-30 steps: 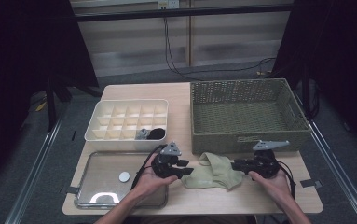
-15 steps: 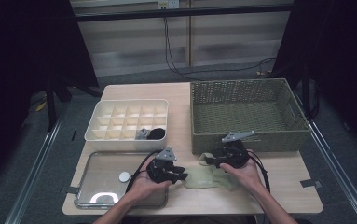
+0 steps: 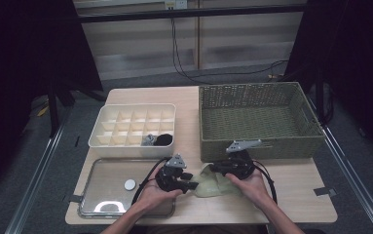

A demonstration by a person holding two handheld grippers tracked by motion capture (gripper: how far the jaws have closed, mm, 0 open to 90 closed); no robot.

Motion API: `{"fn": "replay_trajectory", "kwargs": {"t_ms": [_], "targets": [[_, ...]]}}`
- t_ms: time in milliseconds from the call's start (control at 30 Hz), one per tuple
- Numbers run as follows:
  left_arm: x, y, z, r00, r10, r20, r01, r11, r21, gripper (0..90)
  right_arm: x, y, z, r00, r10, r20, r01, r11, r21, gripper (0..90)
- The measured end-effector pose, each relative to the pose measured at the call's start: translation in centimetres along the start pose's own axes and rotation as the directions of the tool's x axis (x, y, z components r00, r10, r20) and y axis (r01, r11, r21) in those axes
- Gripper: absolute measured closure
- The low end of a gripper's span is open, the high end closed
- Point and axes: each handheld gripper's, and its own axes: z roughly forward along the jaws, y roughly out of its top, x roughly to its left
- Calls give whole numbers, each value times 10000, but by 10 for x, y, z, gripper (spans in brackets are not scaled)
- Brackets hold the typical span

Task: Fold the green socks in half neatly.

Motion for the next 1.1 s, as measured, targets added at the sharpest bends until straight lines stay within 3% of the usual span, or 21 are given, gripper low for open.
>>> {"fn": "replay_trajectory", "kwargs": {"t_ms": [167, 200, 267, 300, 400, 500, 600, 733, 867, 900, 1000, 1033, 1100], "targets": [[-1, 5, -5, 9996, -104, 267, 125, 9969, -780, 495, 11, 4, 4, 9994, -244, -253, 241, 9996, -115, 859], [-2, 7, -5, 10000, 22, 1, -22, 9974, -727, 532, 12, 5, 6, 9989, -280, -368, 276, 9995, -125, 858], [-3, 7, -4, 9999, 5, -123, -13, 9975, -707, 664, 13, 5, 7, 9988, -250, -415, 246, 9996, -112, 858], [-4, 7, -5, 9990, 130, -438, -163, 9969, -767, 664, 13, 4, 8, 9985, -246, -483, 242, 9997, -86, 858], [-1, 10, -14, 9937, 282, -1082, -385, 9948, -940, 816, 12, 0, 5, 9979, -316, -561, 318, 9995, 32, 857], [3, 9, -23, 9915, 277, -1272, -414, 9934, -1067, 831, 13, -7, 6, 9968, -345, -715, 368, 9988, 311, 851], [1, 6, -26, 9887, 584, -1383, -704, 9940, -836, 825, 14, -11, 9, 9965, -380, -749, 417, 9979, 489, 846], [-1, 1, -33, 9922, 610, -1087, -699, 9944, -795, 771, 18, -22, 17, 9967, -315, -745, 398, 9928, 1129, 784], [1, 2, -39, 9954, 493, -825, -586, 9917, -1140, 752, 19, -24, 17, 9969, -288, -733, 374, 9921, 1198, 765], [1, 5, -42, 9969, 401, -670, -495, 9880, -1461, 745, 19, -26, 15, 9969, -279, -742, 368, 9919, 1212, 754], [1, 9, -43, 9974, 320, -644, -426, 9845, -1699, 739, 20, -29, 14, 9969, -310, -719, 402, 9907, 1299, 747], [1, 10, -38, 9989, 245, -398, -306, 9866, -1601, 738, 20, -30, 14, 9969, -291, -729, 388, 9901, 1346, 747], [-2, 9, -28, 9988, 385, -312, -421, 9913, -1245, 743, 19, -31, 13, 9967, -296, -762, 397, 9900, 1350, 744]]}}
